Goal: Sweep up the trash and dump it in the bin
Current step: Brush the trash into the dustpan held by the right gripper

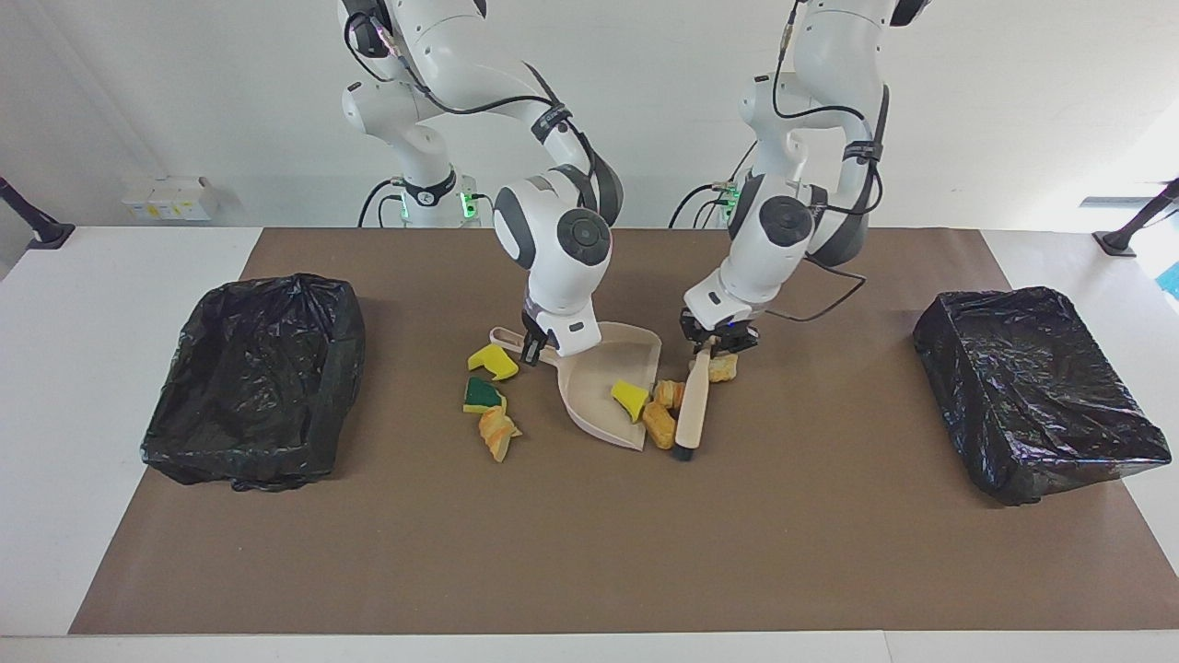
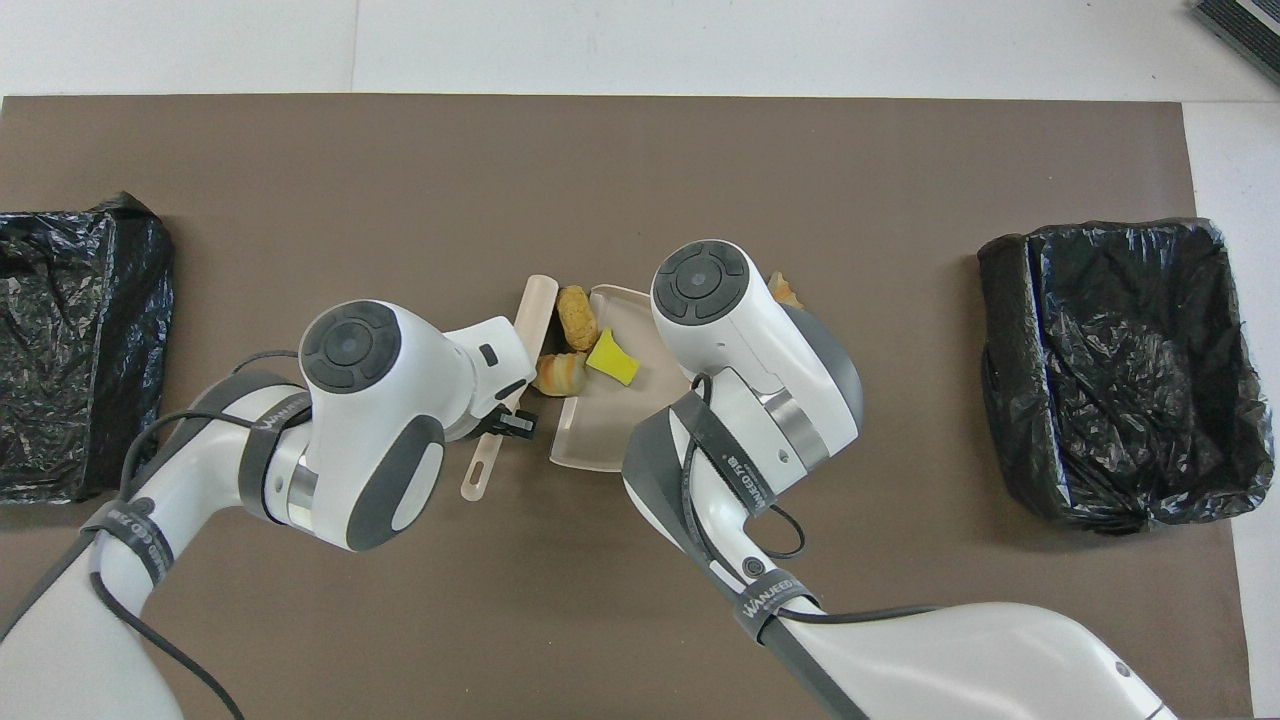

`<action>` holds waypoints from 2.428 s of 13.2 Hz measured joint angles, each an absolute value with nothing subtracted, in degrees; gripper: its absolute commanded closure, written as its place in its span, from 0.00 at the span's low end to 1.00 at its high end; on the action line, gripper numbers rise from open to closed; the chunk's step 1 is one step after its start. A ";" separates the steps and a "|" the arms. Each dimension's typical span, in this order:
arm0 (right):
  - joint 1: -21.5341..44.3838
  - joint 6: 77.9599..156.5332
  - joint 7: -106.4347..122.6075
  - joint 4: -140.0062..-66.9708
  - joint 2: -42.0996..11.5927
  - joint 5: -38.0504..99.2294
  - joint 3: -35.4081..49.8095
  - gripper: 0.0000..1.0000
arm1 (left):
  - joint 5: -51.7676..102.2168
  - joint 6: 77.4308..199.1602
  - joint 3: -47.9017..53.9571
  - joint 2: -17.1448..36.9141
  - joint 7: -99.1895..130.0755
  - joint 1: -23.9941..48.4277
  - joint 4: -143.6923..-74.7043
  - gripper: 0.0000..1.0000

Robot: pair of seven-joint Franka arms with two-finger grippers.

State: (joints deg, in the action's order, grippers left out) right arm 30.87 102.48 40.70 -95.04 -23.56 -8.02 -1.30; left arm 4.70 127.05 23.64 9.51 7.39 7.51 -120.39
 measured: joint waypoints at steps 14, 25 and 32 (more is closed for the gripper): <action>31.20 109.43 49.27 -99.94 -21.48 -8.08 -1.31 1.00 | 7.15 118.82 21.89 -3.04 44.97 4.05 -127.41 1.00; 34.44 102.37 43.47 -100.80 -19.90 -8.14 -1.27 1.00 | 10.52 127.16 23.22 -2.98 30.04 9.25 -133.12 1.00; 34.36 101.75 43.46 -100.80 -19.90 -8.23 -1.33 1.00 | 12.83 131.47 23.36 -3.01 30.15 20.60 -133.15 1.00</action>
State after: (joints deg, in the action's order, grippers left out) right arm 34.36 101.75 43.46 -100.80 -19.90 -8.23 -1.33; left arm 12.83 131.47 23.36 -3.01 30.15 20.60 -133.15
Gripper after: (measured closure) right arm 0.683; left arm 0.744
